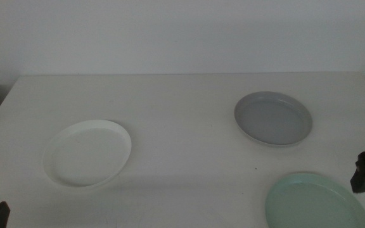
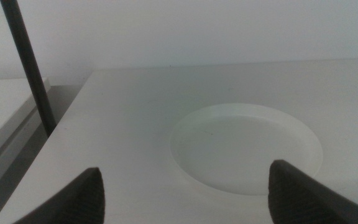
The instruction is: Stack the three bowls on top of each other.
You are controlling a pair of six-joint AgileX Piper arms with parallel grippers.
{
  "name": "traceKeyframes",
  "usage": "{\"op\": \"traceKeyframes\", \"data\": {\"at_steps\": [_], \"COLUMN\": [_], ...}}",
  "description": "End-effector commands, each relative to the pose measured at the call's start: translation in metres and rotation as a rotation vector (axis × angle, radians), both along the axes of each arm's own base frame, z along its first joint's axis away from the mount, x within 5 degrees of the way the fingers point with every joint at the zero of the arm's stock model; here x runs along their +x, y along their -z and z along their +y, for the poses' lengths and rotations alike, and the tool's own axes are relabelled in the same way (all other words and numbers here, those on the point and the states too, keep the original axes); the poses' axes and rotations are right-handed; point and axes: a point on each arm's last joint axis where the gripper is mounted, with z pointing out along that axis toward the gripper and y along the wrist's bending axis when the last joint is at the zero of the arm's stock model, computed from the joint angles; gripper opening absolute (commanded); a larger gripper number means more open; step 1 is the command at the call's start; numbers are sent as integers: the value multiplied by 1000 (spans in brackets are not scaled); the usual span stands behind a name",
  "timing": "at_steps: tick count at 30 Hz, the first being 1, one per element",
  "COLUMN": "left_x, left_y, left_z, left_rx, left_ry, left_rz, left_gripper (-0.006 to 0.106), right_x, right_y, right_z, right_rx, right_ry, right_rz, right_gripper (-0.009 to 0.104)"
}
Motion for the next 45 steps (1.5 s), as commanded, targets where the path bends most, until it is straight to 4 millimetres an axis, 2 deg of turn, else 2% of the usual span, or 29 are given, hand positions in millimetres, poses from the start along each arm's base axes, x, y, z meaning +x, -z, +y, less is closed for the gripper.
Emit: {"op": "traceKeyframes", "data": {"at_steps": [1, 8, 13, 20, 24, 28, 29, 30, 36, 37, 42, 45], "left_x": [0, 0, 0, 0, 0, 0, 0, 0, 0, 0, 0, 0], "left_y": [-10, -10, -10, -10, -10, -10, -10, -10, -10, -10, -10, -10], "left_z": [0, 0, 0, 0, 0, 0, 0, 0, 0, 0, 0, 0], "left_rx": [-11, -11, -11, -11, -11, -11, -11, -11, -11, -11, -11, -11], "left_ry": [-5, -5, -5, -5, -5, -5, -5, -5, -5, -5, -5, -5], "left_rz": [-104, -104, -104, -104, -104, -104, -104, -104, -104, -104, -104, -104], "left_gripper": [89, 89, 89, 89, 89, 89, 89, 89, 89, 89, 89, 89], "right_x": [7, 25, 37, 52, 56, 57, 57, 57, 54, 53, 48, 51], "right_y": [-4, 22, 49, 78, 91, 97, 97, 97, 93, 90, 53, 24], "right_z": [-1, -1, -2, -2, -1, -1, -1, -1, -1, -1, 0, 12], "right_rx": [-13, -32, -59, -66, -62, -63, -63, -63, -65, -60, -39, 0], "right_ry": [-7, -12, -24, -28, -26, -26, -26, -25, -12, -6, 49, 69], "right_rz": [-9, 69, 166, 214, 238, 264, 265, 265, 279, 268, 129, 23], "right_gripper": [94, 94, 94, 92, 86, 71, 67, 53, 3, -1, -1, -1]}}
